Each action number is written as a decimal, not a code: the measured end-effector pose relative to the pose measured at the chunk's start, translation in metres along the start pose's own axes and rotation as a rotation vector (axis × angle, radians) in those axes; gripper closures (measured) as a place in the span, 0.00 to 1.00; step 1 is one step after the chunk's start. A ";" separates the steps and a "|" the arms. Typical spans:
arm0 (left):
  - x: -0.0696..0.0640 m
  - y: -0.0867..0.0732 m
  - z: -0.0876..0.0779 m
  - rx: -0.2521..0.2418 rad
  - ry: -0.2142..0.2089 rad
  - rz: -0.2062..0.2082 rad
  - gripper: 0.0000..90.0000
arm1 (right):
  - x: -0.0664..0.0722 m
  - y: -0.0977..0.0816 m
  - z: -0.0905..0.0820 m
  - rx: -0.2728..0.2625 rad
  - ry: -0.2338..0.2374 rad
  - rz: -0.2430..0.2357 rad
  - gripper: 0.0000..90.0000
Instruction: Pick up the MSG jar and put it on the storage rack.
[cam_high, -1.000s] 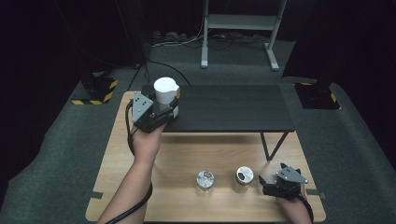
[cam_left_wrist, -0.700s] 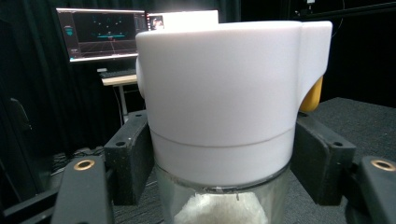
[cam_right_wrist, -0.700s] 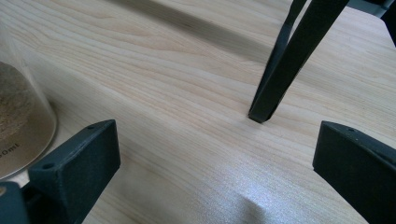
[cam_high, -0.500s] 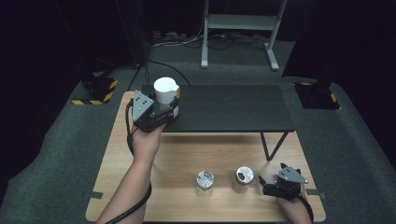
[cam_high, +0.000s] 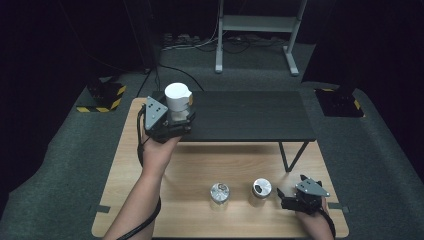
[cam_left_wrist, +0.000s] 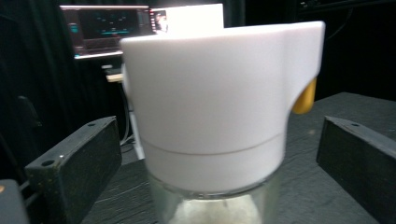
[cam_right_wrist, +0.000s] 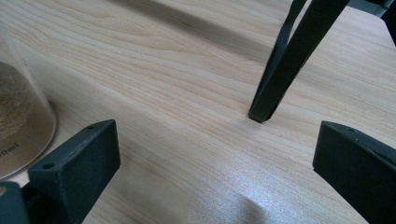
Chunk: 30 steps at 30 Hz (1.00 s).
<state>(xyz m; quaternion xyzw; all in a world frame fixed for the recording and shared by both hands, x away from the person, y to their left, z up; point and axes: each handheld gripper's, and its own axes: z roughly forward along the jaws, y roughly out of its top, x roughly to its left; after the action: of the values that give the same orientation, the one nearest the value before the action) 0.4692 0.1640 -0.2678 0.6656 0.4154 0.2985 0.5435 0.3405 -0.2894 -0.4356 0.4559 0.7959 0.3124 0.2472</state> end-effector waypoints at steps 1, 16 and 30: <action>0.000 0.000 -0.001 0.000 -0.001 -0.002 0.00 | 0.000 0.000 0.000 0.000 0.000 0.000 0.00; 0.002 -0.005 -0.024 -0.012 -0.012 0.004 0.00 | 0.001 0.000 0.000 0.002 -0.003 -0.007 0.00; 0.000 -0.012 -0.051 -0.006 -0.014 0.004 0.00 | 0.002 0.000 0.000 0.004 -0.005 -0.013 0.00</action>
<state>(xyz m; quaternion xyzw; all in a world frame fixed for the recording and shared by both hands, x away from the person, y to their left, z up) 0.4231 0.1890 -0.2678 0.6667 0.4095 0.2962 0.5479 0.3400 -0.2879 -0.4358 0.4522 0.7987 0.3080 0.2505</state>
